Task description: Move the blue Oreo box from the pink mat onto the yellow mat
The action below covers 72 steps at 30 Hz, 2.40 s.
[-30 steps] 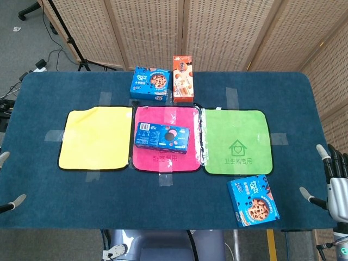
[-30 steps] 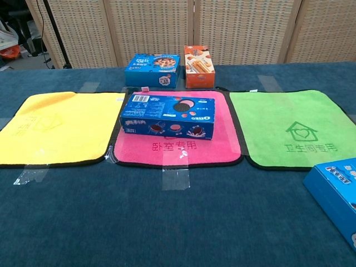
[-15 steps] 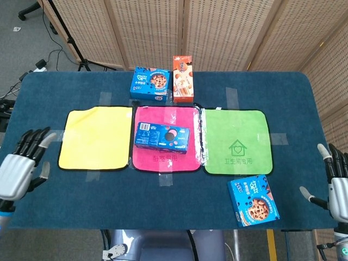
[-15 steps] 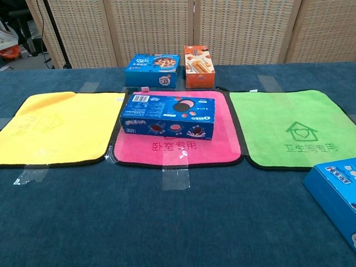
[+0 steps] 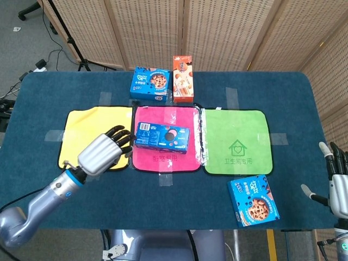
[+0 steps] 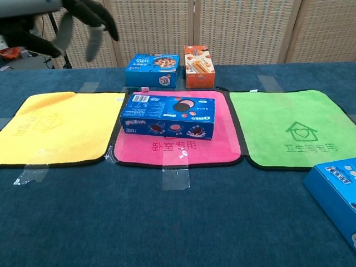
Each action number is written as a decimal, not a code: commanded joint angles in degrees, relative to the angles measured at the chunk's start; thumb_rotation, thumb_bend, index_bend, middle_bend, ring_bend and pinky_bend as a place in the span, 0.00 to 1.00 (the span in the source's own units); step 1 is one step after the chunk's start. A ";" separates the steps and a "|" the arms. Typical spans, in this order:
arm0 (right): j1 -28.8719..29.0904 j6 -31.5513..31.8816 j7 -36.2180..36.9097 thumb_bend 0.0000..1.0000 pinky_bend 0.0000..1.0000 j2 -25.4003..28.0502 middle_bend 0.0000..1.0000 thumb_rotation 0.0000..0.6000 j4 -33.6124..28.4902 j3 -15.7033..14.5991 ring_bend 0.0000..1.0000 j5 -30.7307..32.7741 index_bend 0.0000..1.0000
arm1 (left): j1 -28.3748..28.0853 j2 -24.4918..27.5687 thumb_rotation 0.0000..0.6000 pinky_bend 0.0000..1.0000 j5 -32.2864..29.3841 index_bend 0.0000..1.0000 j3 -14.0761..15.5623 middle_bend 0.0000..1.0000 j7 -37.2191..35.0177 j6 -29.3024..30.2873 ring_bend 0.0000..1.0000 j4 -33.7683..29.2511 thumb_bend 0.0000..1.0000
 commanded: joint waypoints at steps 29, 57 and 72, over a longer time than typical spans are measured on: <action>1.19 -3.86 3.42 0.00 0.00 0.77 0.00 1.00 2.16 2.75 0.00 8.08 0.00 | -31.04 -46.32 1.00 0.22 -28.49 0.42 -4.28 0.14 24.12 -13.41 0.15 44.03 1.00; 1.01 -4.04 5.62 0.00 0.00 1.66 0.00 1.00 2.11 2.97 0.00 8.22 0.00 | -31.56 -45.73 1.00 0.22 -37.85 0.55 -0.61 0.25 29.03 -14.26 0.17 50.24 1.00; 0.54 -2.98 6.20 0.00 0.00 2.15 0.00 1.00 1.05 2.36 0.00 6.20 0.00 | -24.38 -31.24 1.00 0.22 -49.05 0.55 4.32 0.25 31.43 -9.90 0.17 36.58 1.00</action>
